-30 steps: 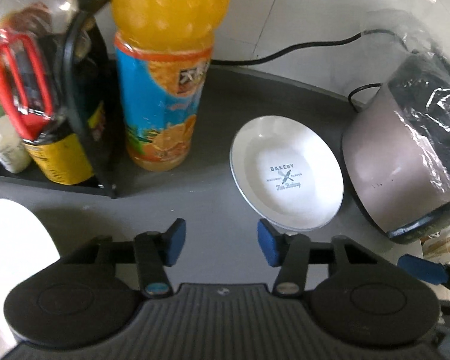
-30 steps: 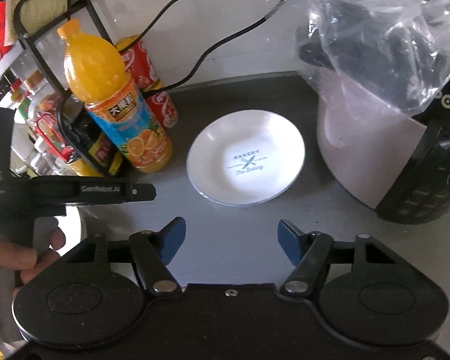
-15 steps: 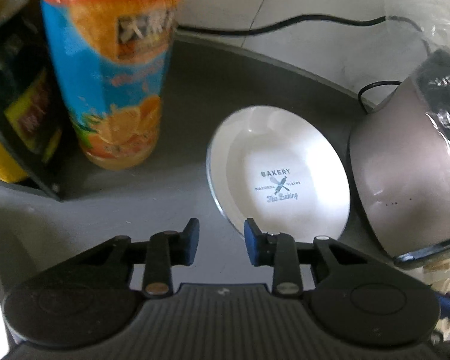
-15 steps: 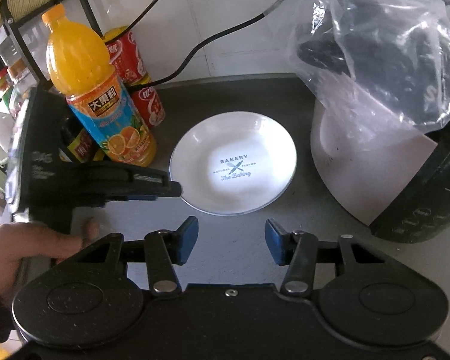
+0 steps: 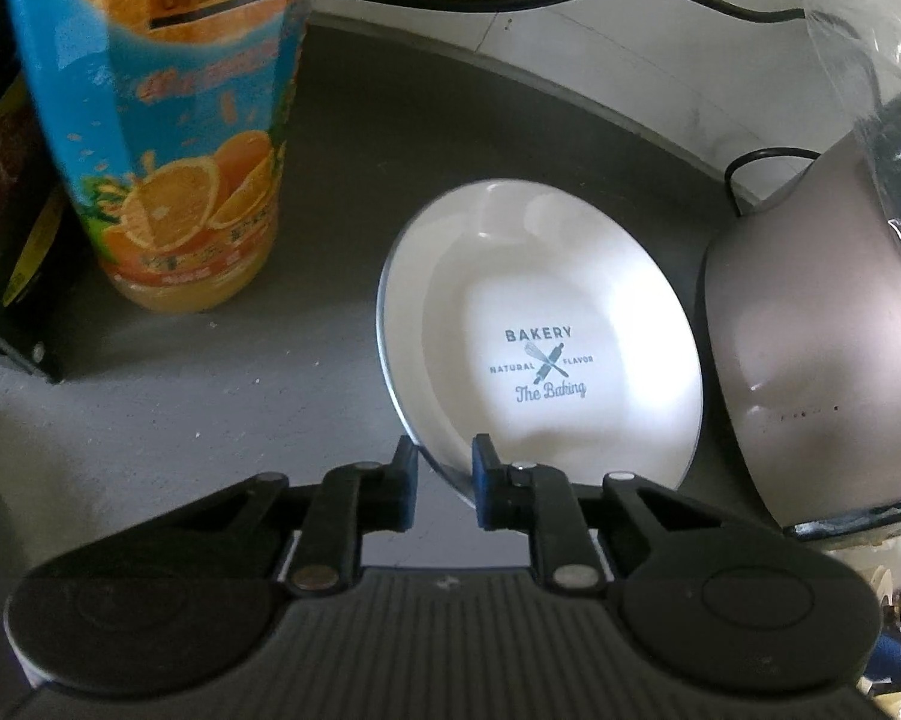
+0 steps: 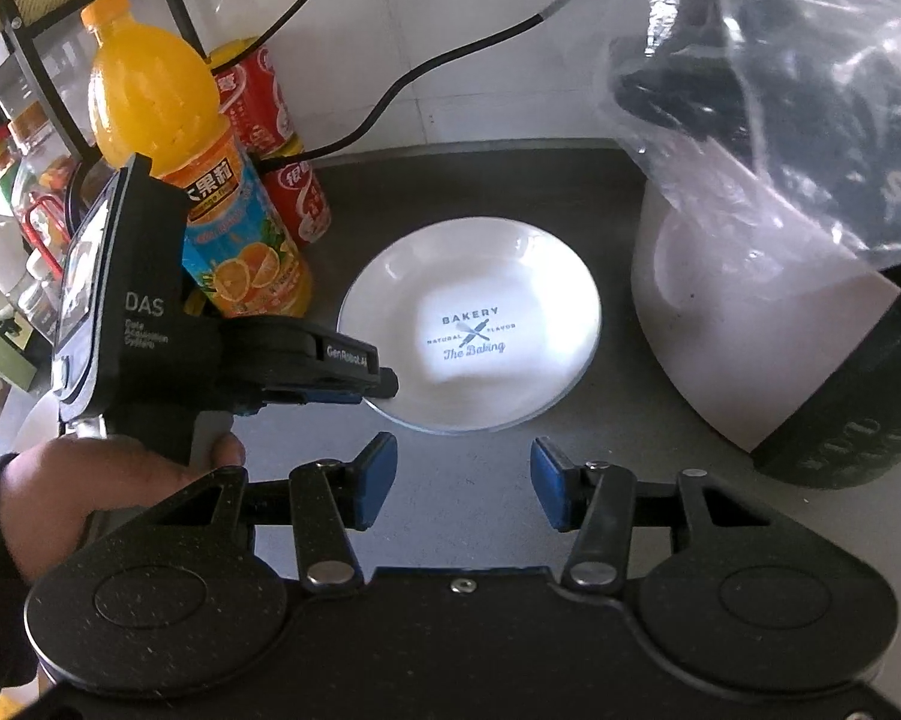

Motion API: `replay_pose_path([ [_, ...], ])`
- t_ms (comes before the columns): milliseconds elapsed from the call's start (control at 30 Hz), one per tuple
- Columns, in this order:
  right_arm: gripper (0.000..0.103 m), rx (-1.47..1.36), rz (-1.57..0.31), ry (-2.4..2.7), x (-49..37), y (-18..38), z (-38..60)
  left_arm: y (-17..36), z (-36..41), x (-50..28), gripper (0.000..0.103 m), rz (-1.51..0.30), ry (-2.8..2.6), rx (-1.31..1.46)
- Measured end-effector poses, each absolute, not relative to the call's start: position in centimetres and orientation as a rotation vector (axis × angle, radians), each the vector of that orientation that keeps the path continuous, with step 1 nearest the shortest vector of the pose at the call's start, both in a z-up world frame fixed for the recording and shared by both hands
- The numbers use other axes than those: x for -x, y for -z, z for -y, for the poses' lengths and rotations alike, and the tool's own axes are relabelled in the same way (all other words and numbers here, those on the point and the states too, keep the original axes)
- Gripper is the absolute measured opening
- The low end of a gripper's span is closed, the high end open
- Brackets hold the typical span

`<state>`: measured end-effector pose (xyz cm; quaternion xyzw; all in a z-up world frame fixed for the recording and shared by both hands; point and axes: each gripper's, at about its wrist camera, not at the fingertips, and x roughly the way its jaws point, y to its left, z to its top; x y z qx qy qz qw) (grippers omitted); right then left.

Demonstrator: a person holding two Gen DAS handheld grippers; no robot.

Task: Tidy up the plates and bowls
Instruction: 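Close both grippers on the rim of the 'BAKERY' plate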

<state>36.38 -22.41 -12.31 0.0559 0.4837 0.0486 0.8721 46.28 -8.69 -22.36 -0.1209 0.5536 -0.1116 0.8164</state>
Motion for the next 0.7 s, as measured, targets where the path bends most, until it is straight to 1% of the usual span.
replay_pose_path([
  [467,0.049,-0.092,-1.066,-0.102,-37.4,13.8,21.7,22.3,6.1,-44.6,0.015,-1.208,0.231,0.218],
  [700,0.049,-0.107,-1.098,-0.103,-37.6,14.9,21.7,22.1,4.4,-43.3,0.016,-1.265,0.186,0.199],
])
